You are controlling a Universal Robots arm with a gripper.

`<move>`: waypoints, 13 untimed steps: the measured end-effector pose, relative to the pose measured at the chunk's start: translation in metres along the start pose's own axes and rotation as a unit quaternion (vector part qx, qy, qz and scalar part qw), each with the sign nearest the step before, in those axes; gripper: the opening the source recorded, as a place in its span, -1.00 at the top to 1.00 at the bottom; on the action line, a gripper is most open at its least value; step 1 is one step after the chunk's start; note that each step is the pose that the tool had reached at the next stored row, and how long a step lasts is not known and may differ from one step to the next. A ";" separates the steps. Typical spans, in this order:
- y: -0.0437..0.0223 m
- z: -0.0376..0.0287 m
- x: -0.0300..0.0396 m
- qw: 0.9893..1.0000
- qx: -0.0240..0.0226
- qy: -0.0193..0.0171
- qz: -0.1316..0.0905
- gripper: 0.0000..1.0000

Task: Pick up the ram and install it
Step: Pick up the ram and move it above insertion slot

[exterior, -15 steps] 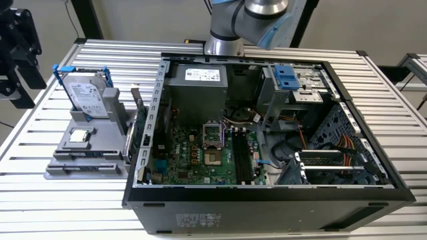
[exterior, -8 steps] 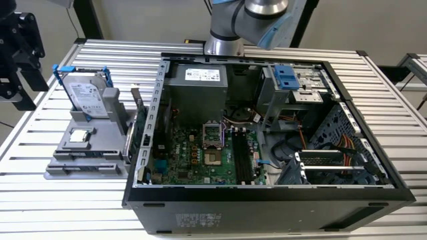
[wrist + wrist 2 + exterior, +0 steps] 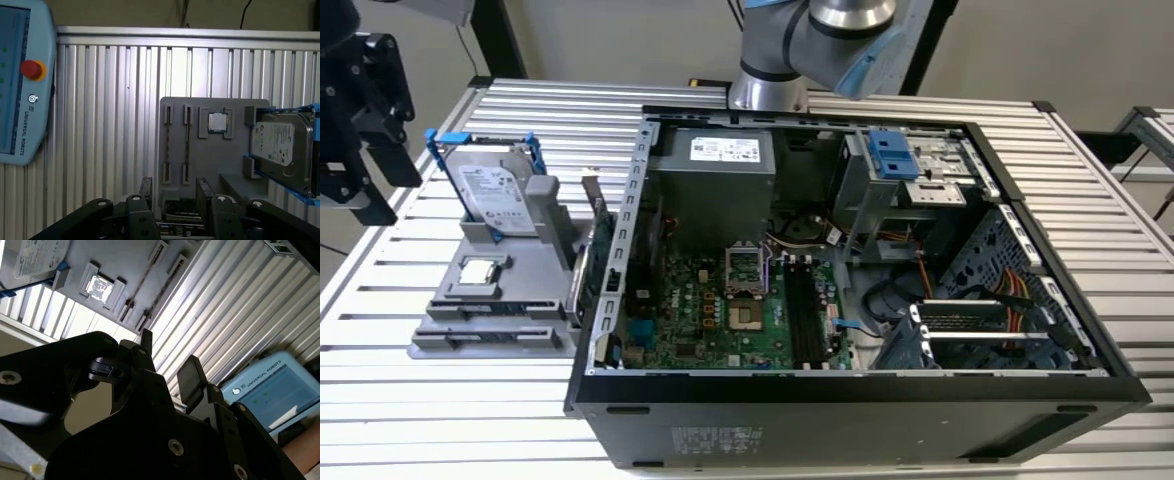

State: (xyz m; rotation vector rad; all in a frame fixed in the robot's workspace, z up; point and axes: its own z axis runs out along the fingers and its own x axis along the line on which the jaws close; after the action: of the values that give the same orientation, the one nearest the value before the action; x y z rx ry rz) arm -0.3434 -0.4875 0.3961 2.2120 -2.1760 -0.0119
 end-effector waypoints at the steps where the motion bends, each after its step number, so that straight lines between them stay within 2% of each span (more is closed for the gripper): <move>1: 0.0000 0.0007 -0.0002 1.000 0.000 0.000 0.000 -1.00; 13: -0.0003 0.0093 -0.0021 1.000 0.000 0.000 0.002 -1.00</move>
State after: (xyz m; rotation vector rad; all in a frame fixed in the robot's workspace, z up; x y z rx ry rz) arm -0.3434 -0.4856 0.3867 2.2074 -2.1811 -0.0120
